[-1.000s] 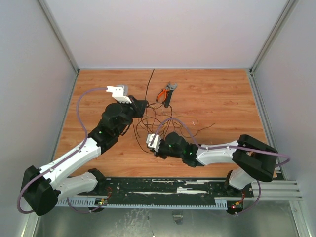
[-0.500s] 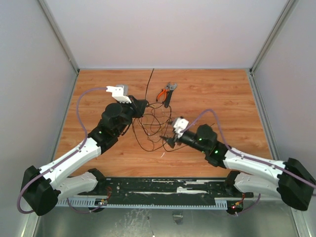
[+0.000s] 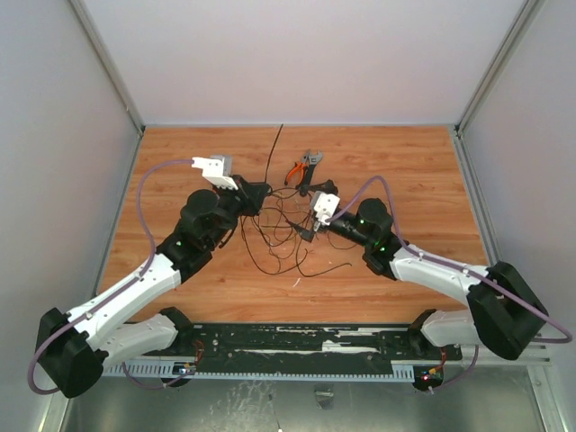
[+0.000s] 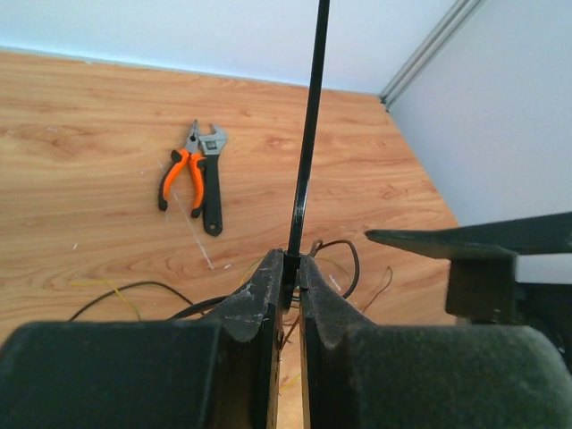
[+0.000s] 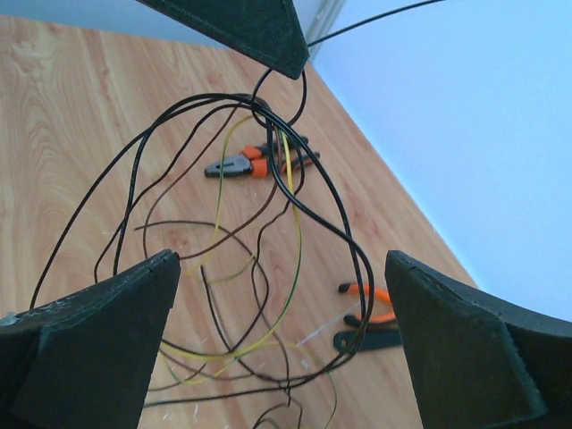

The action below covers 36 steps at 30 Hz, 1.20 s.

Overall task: Zip-tie the wires
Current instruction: Adjust the cable at the center of the board.

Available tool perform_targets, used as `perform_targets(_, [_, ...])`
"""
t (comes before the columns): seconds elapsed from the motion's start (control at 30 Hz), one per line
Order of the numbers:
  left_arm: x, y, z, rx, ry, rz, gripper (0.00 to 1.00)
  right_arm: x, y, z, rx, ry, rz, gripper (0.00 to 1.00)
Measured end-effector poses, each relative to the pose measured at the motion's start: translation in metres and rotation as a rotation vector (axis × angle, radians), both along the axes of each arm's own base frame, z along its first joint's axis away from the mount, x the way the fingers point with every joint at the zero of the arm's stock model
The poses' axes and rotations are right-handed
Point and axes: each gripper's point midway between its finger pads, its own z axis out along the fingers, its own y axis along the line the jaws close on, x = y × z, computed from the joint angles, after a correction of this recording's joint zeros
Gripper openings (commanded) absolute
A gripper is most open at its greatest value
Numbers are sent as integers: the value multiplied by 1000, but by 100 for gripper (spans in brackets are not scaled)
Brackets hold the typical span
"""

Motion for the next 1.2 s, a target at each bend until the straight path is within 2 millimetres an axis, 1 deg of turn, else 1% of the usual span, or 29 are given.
perform_targets(0.17, [-7, 1, 13, -24, -30, -21, 0, 7, 18, 10, 7, -58, 93, 99])
perform_targets(0.27, [-9, 1, 12, -24, -30, -26, 0, 6, 31, 21, 14, -84, 157, 99])
perform_targets(0.33, [-9, 1, 10, -20, -26, -27, 0, 4, 38, 29, 22, -101, 200, 96])
perform_targets(0.43, [-9, 1, 6, -16, -20, -31, 0, 4, 45, 38, 30, -119, 232, 86])
perform_targets(0.5, [-10, 1, 6, -16, -19, -32, 0, 4, 48, 39, 27, -122, 247, 79])
perform_targets(0.57, [-10, 1, 6, -16, -19, -32, 0, 5, 50, 36, 21, -117, 256, 67])
perform_targets(0.73, [-11, 0, 8, -22, -22, -43, 0, 9, 55, 19, -18, -73, 273, 49])
perform_targets(0.9, [-13, -1, 9, -28, -24, -50, 0, 14, 58, 12, -37, -44, 274, 23])
perform_targets(1.0, [-13, -1, 10, -30, -24, -50, 0, 17, 58, 12, -41, -31, 269, 0])
perform_targets(1.2, [-13, 0, 9, -26, -20, -46, 0, 23, 54, 12, -36, -5, 241, 0])
